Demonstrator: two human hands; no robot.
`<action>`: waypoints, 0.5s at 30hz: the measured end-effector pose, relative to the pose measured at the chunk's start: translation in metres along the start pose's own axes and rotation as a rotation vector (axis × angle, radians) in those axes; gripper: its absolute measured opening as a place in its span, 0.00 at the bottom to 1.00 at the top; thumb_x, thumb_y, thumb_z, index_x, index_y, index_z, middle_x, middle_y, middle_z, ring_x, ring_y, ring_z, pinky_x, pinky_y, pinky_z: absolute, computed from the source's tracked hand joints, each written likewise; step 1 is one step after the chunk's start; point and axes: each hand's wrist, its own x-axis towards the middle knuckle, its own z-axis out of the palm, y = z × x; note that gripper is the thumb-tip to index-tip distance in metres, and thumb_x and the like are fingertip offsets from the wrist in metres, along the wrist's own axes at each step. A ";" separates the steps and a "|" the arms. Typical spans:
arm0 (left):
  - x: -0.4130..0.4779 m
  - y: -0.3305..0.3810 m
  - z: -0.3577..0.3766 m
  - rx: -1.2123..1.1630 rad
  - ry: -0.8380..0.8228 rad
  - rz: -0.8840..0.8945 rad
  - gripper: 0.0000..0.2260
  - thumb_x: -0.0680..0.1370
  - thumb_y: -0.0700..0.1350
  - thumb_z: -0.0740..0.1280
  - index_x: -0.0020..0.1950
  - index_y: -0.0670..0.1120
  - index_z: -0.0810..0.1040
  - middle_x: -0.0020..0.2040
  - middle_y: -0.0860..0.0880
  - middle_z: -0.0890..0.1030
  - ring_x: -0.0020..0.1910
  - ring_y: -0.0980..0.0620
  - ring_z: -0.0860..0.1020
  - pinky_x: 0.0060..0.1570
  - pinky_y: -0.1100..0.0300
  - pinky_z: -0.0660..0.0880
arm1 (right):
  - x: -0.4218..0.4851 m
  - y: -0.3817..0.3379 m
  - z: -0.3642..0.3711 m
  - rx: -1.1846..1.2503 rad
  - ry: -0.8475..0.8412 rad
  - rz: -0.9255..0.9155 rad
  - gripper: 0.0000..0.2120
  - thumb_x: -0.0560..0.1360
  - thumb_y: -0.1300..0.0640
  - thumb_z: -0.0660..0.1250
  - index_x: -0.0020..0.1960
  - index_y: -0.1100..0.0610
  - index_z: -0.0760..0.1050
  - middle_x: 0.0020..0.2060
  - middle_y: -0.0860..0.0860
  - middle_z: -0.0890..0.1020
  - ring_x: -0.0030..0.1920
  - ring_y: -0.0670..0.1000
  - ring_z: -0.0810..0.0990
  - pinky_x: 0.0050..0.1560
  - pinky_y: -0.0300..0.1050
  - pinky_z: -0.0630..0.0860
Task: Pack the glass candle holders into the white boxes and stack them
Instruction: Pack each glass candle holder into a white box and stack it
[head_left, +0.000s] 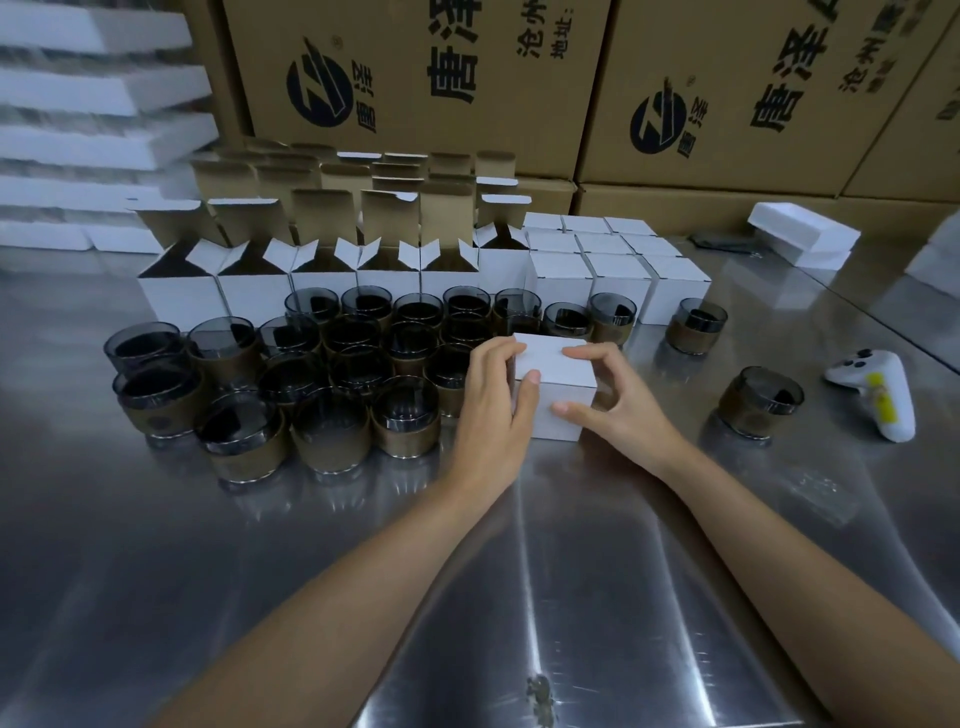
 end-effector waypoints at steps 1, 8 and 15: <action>0.000 0.000 0.001 -0.030 -0.002 -0.002 0.15 0.82 0.40 0.60 0.68 0.38 0.67 0.67 0.45 0.67 0.67 0.51 0.69 0.67 0.53 0.68 | 0.000 0.000 -0.004 0.005 0.008 -0.009 0.22 0.68 0.60 0.77 0.57 0.49 0.72 0.61 0.48 0.77 0.62 0.45 0.76 0.55 0.40 0.76; 0.000 -0.004 0.010 0.025 -0.190 0.035 0.25 0.82 0.48 0.57 0.77 0.42 0.54 0.73 0.46 0.64 0.67 0.54 0.69 0.67 0.54 0.69 | 0.018 -0.018 -0.053 0.127 0.136 0.025 0.23 0.61 0.55 0.79 0.53 0.47 0.77 0.57 0.46 0.81 0.56 0.46 0.80 0.49 0.39 0.78; 0.005 -0.013 0.018 0.251 -0.392 0.118 0.18 0.84 0.45 0.54 0.72 0.41 0.67 0.67 0.46 0.71 0.66 0.48 0.70 0.66 0.53 0.67 | 0.089 -0.039 -0.086 -0.153 0.325 0.020 0.24 0.68 0.57 0.78 0.58 0.53 0.70 0.60 0.47 0.75 0.56 0.42 0.76 0.44 0.32 0.75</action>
